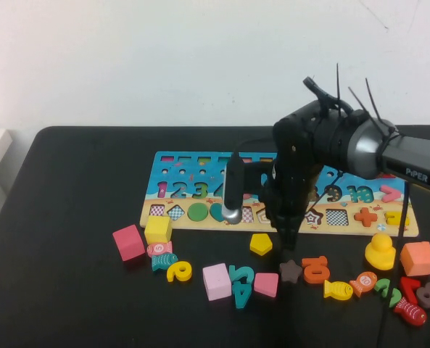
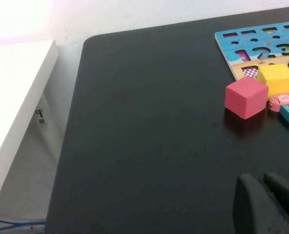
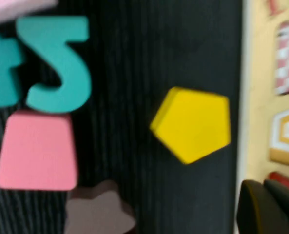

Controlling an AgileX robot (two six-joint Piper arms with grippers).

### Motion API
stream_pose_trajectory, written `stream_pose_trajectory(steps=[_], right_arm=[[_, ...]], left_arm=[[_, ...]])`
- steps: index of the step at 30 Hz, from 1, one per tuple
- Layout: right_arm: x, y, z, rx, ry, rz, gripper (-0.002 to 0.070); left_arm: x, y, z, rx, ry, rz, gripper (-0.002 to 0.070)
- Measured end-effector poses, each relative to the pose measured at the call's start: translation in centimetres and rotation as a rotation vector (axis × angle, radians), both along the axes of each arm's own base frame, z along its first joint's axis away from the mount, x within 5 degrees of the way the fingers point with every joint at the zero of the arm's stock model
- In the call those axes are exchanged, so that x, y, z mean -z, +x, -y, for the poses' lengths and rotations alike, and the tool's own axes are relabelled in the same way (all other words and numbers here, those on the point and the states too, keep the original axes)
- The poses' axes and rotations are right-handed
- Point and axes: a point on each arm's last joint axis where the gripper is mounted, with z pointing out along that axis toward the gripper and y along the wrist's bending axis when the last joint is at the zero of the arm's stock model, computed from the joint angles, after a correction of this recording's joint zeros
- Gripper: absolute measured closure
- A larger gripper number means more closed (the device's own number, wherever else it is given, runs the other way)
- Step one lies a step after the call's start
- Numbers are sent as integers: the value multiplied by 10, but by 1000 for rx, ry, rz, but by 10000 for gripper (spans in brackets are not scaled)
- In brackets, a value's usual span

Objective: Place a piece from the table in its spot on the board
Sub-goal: Pick up the "Pentagon"

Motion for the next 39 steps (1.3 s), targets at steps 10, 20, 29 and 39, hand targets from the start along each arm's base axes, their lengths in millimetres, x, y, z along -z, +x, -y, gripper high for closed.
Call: stream_pose_trajectory(steps=[10,20,29,39], right_arm=[[4,-4,0,12,-7,-57,657],[33,-8,-1,29,-29,-158,657],[32,-13,-19,30,171,-230,657],[12,-7,-25,-24,252,-110,657]], left_arm=[[0,0,0,0,0,0,677],[0,0,0,0,0,0,676],[0,0,0,0,0,0,676],[0,0,0,0,0,0,676]])
